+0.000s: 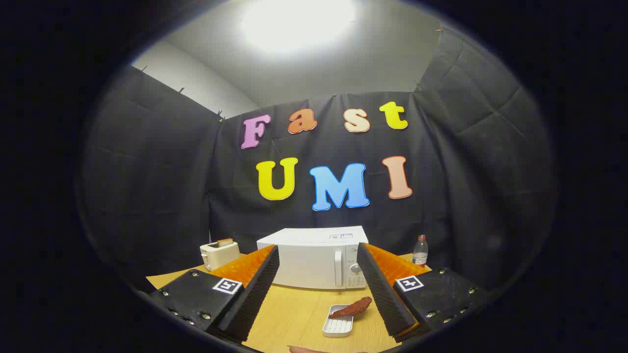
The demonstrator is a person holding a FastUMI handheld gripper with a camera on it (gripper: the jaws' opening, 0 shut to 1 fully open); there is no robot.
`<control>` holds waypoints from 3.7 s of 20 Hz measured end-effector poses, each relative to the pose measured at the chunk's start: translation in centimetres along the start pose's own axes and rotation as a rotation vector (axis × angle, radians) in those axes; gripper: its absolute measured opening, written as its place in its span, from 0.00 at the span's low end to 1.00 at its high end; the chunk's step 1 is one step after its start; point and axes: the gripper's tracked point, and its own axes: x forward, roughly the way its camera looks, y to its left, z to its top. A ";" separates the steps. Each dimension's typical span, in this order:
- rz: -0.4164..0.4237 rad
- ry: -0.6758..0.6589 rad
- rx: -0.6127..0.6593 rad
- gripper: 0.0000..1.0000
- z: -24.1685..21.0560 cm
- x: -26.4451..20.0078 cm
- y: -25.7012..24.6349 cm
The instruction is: Open the microwave, put the food inside, and close the microwave door.
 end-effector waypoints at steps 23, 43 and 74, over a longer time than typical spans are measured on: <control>0.001 0.023 -0.035 0.98 -3.1 4.6 0.3; -0.054 0.098 -0.079 0.98 -11.0 16.8 -1.9; -0.226 0.179 -0.081 0.32 -23.0 32.5 -8.0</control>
